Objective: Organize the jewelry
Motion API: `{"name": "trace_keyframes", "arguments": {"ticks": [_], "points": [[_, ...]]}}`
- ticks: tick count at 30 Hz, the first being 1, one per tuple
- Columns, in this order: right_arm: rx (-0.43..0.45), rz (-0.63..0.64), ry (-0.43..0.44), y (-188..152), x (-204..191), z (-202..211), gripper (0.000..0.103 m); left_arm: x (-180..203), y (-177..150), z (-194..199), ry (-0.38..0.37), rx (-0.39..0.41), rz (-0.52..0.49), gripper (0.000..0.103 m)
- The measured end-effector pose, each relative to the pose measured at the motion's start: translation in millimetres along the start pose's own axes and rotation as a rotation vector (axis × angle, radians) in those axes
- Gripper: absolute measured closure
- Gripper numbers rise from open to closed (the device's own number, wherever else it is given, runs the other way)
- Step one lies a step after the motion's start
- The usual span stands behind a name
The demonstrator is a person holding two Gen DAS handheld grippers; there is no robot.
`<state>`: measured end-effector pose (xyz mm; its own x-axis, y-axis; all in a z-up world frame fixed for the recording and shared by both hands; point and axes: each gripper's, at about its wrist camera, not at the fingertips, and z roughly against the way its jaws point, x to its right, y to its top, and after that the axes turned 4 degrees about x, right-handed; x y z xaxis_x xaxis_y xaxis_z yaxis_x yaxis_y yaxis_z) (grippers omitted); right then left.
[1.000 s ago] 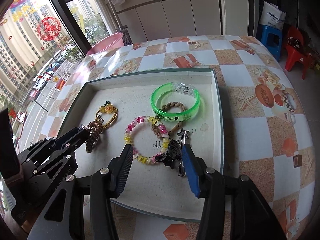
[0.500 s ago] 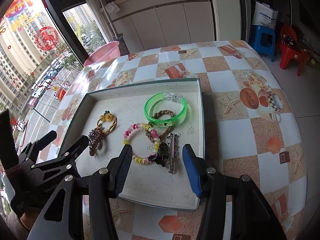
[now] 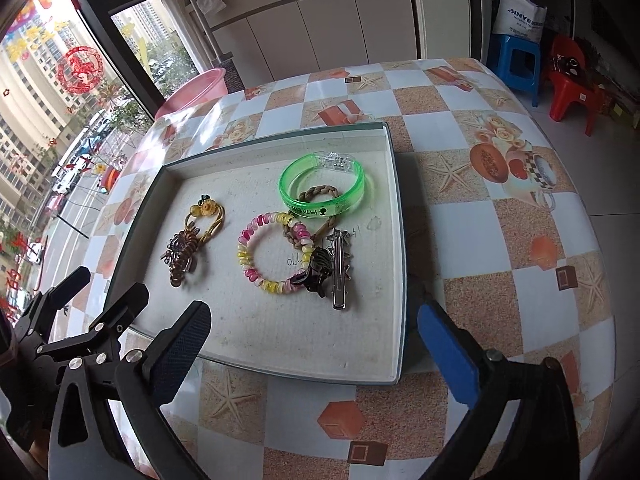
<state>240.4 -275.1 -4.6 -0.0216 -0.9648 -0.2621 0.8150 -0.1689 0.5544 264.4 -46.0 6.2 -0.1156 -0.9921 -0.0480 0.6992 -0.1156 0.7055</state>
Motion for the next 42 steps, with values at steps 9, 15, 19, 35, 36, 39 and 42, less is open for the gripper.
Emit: {"name": "trace_keyframes", "arguments": {"ticks": [9,15,19,35,36,39,42], "points": [[-0.025,0.034,-0.034,-28,-6,13,0.000,0,-34,32,0.046,0.017,-0.010,0.000],[0.009,0.053,-0.068,-56,-11,32,0.000,1,-60,61,0.053,0.047,-0.010,0.000],[0.044,0.094,-0.107,-76,-18,46,0.000,2,-77,78,0.055,0.073,-0.024,0.000],[0.214,0.099,-0.183,-107,-36,79,0.000,-11,-93,78,0.084,0.081,0.003,0.000],[0.217,0.098,-0.185,-106,-36,78,0.000,-12,-93,76,0.084,0.075,0.008,0.000],[0.214,0.109,-0.196,-106,-39,75,0.000,-15,-92,73,0.078,0.061,0.025,0.000],[0.210,0.114,-0.199,-106,-41,73,0.000,-17,-92,74,0.080,0.063,0.031,0.000]]}}
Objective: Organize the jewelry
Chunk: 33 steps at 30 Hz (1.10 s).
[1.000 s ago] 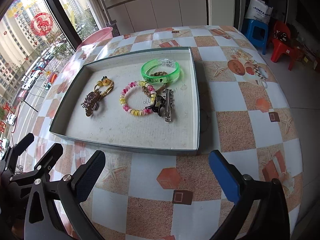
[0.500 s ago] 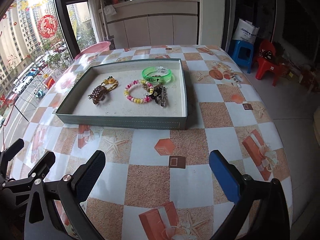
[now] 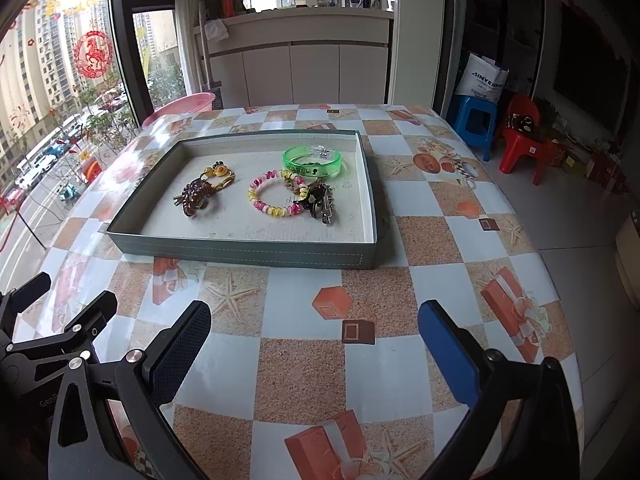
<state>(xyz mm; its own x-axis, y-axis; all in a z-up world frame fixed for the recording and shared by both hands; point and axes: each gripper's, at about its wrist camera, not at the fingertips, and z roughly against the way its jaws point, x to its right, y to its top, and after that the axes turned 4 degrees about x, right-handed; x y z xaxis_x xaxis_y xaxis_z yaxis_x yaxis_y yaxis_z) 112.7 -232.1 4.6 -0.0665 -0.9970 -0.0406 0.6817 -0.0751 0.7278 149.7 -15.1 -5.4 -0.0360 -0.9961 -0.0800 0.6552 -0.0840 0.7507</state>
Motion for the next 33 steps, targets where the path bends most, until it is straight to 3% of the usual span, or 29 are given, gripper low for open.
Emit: {"name": "trace_keyframes", "arguments": {"ticks": [14,33], "points": [[0.084,0.014,-0.015,2,-9,13,0.000,-6,1,10,0.008,0.056,0.037,0.000],[0.100,0.023,-0.010,3,-10,15,0.000,-7,2,14,0.011,0.078,0.037,0.000]]}}
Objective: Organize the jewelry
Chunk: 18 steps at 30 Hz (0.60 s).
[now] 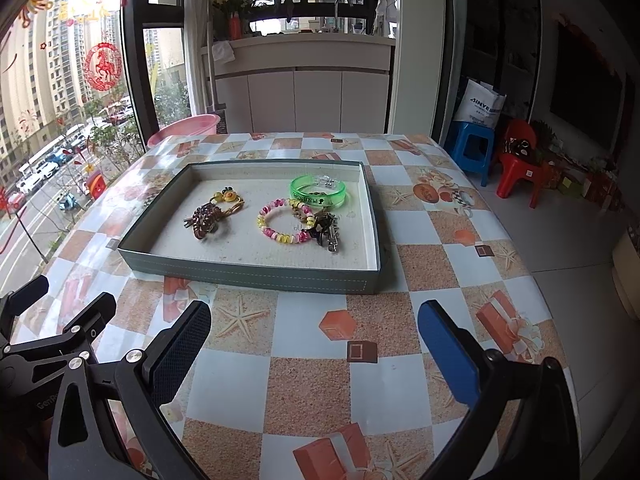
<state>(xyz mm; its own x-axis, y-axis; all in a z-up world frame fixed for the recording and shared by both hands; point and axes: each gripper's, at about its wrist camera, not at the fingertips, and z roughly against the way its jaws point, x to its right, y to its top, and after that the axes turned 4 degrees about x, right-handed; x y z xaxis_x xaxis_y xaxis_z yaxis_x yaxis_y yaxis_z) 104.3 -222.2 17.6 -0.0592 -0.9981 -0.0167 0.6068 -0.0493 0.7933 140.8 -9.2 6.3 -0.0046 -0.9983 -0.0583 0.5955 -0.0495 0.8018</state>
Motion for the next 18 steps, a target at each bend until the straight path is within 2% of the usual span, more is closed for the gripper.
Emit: {"name": "trace_keyframes", "arguments": {"ticks": [18], "points": [[0.002,-0.007,0.007,1.3,1.7,1.6,0.000,2.4,-0.6,-0.2,0.001,-0.004,0.003,0.000]]}}
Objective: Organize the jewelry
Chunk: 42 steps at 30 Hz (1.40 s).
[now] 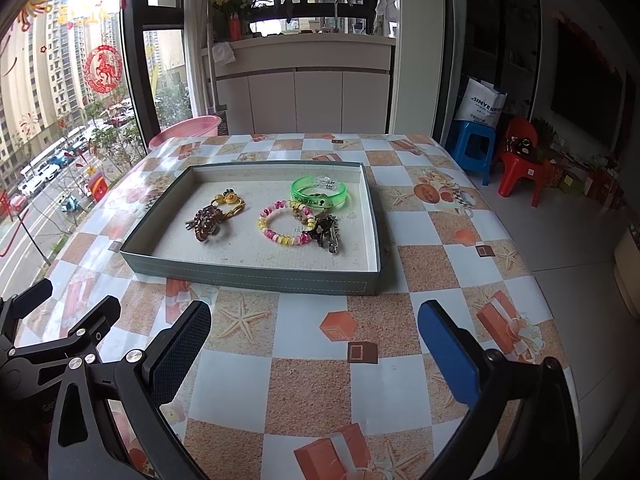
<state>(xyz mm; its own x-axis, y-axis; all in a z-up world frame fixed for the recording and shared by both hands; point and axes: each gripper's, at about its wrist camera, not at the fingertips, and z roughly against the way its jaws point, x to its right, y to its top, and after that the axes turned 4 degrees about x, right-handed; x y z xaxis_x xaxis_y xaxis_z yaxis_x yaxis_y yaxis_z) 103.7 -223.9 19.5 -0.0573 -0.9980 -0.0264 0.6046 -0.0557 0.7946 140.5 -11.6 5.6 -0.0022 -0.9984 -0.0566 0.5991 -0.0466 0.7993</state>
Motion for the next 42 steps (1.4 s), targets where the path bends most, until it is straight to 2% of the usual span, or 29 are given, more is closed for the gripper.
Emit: {"name": "trace_keyframes", "arguments": {"ticks": [42], "points": [[0.003,0.003,0.006,2.1,-3.9,3.5,0.000,-1.7,0.2,2.6,-0.002,-0.007,0.014,0.000]]}}
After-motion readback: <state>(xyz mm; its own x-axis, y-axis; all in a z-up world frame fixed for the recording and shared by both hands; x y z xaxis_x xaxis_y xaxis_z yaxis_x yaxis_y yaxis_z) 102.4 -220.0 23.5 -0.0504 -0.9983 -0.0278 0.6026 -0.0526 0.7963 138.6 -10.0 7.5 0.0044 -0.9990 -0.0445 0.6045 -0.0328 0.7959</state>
